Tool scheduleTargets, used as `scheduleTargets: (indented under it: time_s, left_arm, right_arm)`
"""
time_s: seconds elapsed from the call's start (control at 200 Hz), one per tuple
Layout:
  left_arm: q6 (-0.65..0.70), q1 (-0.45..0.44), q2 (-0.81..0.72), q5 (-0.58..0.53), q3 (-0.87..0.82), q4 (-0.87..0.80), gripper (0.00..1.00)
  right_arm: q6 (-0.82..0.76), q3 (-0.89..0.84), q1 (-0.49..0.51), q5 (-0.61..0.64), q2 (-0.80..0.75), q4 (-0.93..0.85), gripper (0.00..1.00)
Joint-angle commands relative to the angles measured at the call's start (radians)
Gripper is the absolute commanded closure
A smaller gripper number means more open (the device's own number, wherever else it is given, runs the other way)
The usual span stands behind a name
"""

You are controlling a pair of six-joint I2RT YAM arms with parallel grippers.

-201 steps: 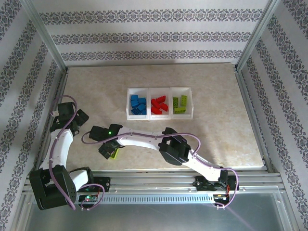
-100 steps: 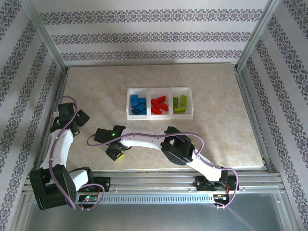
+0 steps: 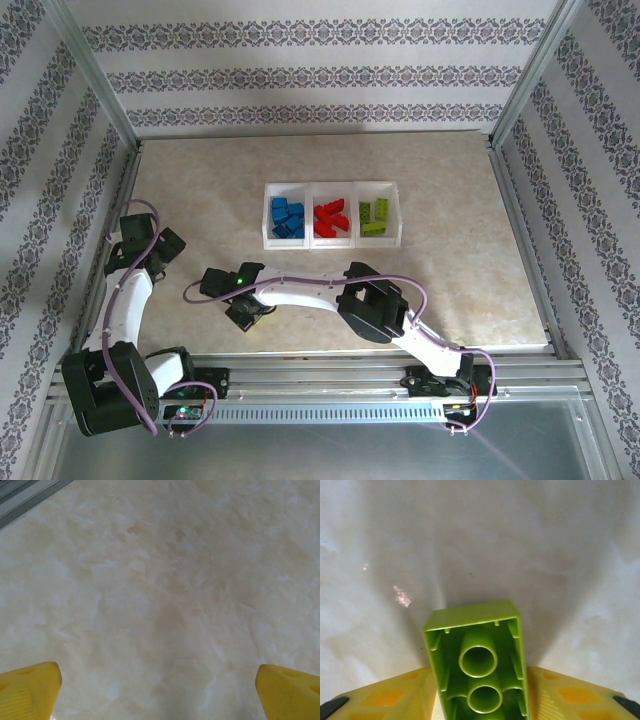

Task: Sort the legos into containers by color
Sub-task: Pick up the lego from the bottom-center of the table.

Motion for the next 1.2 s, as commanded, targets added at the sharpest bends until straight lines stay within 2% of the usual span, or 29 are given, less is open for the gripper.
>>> scheduleTargets:
  time_s: [0.0,0.215,0.445,0.66,0.924,1.194]
  left_arm:
    - [-0.015,0.012,0.003,0.01,-0.005,0.023,0.0]
    - [0.001,0.012,0.004,0.012,-0.001,0.023,0.0]
    - [0.012,0.012,0.004,0.015,0.0,0.023,0.0]
    - [0.023,0.012,0.002,0.02,-0.002,0.019,0.0]
    - [0.038,0.012,-0.005,0.021,-0.006,0.016,0.0]
    - [0.04,0.012,-0.008,0.021,-0.013,0.016,0.0]
  right_arm:
    - [-0.001,-0.016,-0.008,-0.049,-0.026,0.032,0.56]
    - [0.012,-0.052,-0.028,-0.028,-0.055,0.046,0.69]
    - [0.06,-0.166,-0.081,0.043,-0.182,0.102,0.79]
    - [0.088,-0.321,-0.17,0.137,-0.369,0.16,0.8]
    - [0.098,-0.467,-0.347,0.195,-0.556,0.175,0.8]
    - [0.155,-0.501,-0.551,0.183,-0.634,0.135,0.76]
